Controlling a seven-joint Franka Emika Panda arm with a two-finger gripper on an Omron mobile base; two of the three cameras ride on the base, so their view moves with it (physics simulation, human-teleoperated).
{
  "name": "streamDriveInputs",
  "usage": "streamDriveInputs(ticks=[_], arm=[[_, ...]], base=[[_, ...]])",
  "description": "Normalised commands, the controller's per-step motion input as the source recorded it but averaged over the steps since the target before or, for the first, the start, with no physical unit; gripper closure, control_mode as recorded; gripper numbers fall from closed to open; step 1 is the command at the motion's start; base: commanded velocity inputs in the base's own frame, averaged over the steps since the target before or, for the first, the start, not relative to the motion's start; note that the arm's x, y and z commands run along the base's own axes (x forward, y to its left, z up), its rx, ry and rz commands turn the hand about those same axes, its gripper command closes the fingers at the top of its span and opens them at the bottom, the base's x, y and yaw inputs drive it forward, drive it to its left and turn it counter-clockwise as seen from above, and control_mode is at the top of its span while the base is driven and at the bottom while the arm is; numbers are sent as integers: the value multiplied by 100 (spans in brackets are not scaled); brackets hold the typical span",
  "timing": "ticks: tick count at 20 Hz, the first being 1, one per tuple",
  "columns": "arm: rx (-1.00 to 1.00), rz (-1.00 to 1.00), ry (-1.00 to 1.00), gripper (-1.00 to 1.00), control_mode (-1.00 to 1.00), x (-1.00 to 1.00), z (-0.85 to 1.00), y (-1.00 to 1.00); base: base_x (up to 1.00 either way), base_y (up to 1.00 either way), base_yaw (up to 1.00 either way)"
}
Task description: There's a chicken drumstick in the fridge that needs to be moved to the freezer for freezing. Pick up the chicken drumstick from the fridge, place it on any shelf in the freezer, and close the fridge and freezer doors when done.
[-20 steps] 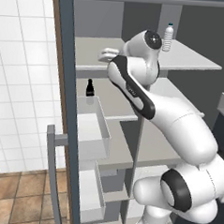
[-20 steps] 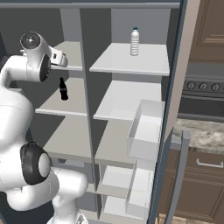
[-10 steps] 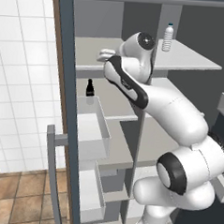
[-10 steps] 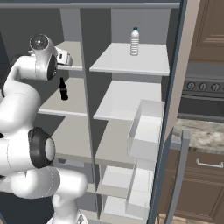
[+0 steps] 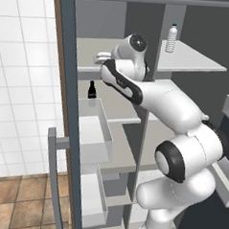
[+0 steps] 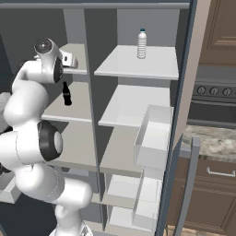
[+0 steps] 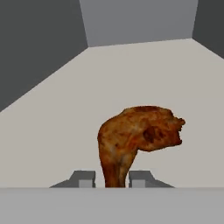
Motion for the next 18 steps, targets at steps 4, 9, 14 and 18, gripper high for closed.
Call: streamDriveInputs(ticks=[4,9,14,18], arm=[[-3,0,0,-100,-100,68,-2,19],[-1,0,0,-100,-100,58,0,6],[0,0,-2,-100,-100,-3,0,0],[0,0,-1,-100,-100,-67,0,1]], base=[[0,0,0],[0,0,0],[0,0,0],[0,0,0]])
